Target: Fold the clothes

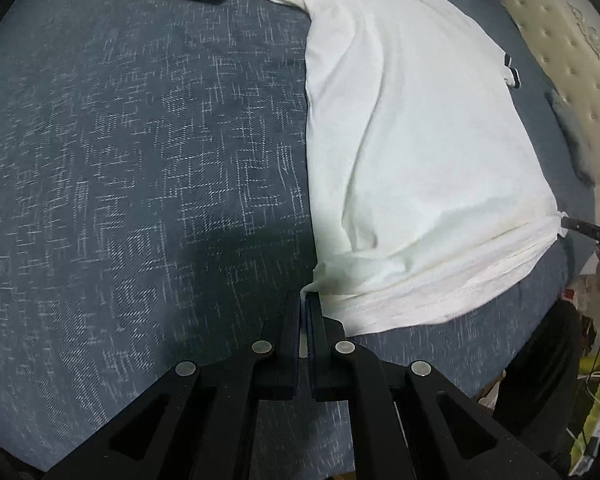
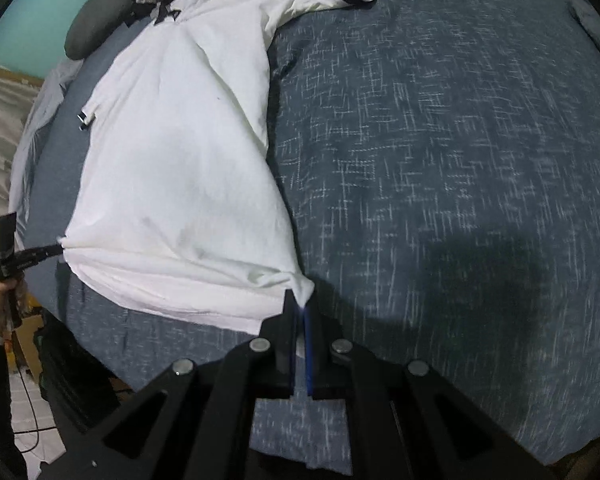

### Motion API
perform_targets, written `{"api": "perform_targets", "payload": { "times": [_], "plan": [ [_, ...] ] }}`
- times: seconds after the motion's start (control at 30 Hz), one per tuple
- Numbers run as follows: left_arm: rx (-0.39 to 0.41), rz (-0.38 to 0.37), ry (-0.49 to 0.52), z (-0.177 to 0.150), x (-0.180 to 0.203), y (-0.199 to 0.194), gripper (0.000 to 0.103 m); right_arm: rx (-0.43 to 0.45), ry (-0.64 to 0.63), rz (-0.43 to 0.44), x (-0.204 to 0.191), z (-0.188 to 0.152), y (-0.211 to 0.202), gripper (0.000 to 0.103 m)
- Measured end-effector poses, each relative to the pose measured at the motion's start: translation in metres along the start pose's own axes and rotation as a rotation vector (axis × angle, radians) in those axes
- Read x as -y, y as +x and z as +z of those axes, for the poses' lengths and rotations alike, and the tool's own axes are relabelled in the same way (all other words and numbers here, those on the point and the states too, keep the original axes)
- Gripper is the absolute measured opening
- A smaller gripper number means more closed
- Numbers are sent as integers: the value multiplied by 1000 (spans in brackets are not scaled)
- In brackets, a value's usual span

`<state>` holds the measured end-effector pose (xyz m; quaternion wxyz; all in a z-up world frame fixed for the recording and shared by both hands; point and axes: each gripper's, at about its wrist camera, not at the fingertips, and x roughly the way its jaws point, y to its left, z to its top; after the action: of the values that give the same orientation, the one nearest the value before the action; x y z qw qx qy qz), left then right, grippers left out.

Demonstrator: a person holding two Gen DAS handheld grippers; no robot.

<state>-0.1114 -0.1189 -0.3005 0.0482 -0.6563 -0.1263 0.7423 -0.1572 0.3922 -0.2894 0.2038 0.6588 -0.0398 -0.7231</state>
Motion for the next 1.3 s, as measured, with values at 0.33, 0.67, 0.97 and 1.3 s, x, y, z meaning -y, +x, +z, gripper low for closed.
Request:
{"api": "perform_targets", "payload": {
  "times": [0.33, 0.67, 0.97, 1.3],
  "plan": [
    [37, -58, -19, -2, -5, -15, 25, 17, -9, 17, 2, 3, -7, 4],
    [33, -104, -18, -18, 0, -22, 25, -30, 24, 46, 0, -6, -31, 17],
    [35, -113, -38, -20, -4, -9, 25, -55, 43, 39, -3, -12, -16, 25],
    [38, -111, -33, -9, -10, 1, 24, -65, 57, 43, -2, -9, -9, 25]
  ]
}}
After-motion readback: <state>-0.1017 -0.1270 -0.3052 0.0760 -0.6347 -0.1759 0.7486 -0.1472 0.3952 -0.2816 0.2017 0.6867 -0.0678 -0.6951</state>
